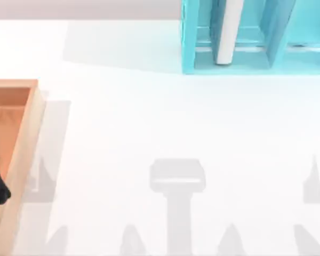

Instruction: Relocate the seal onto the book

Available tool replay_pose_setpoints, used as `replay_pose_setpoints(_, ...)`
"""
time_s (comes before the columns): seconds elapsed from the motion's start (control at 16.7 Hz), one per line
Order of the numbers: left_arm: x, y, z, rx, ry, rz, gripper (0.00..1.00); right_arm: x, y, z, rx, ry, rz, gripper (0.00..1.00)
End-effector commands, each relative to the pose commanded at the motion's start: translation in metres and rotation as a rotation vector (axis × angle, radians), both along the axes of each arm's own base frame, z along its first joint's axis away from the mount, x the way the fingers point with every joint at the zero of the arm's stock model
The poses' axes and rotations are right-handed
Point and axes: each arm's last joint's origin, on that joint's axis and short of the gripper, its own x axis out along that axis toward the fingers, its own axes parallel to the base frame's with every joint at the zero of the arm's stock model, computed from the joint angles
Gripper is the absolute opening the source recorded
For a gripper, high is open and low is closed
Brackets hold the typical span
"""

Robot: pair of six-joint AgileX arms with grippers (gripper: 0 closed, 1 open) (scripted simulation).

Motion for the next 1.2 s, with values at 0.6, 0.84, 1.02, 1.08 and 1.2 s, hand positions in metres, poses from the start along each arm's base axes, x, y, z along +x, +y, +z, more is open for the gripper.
replay_pose_setpoints(0.6,0.000,0.000,0.000,0.000,0.000,0.000,1.00,0.025,0.009,0.044,0.014,0.018,-0.011,1.00)
replay_pose_setpoints(0.84,0.000,0.000,0.000,0.000,0.000,0.000,1.00,0.074,0.029,0.074,0.021,0.043,-0.008,1.00)
replay_pose_setpoints(1.02,0.000,0.000,0.000,0.000,0.000,0.000,1.00,0.126,0.056,0.081,0.024,0.057,-0.008,1.00)
replay_pose_setpoints(1.08,0.000,0.000,0.000,0.000,0.000,0.000,1.00,0.144,0.067,0.078,0.023,0.061,-0.009,1.00)
replay_pose_setpoints(1.2,0.000,0.000,0.000,0.000,0.000,0.000,1.00,0.180,0.092,0.066,0.022,0.070,-0.013,1.00)
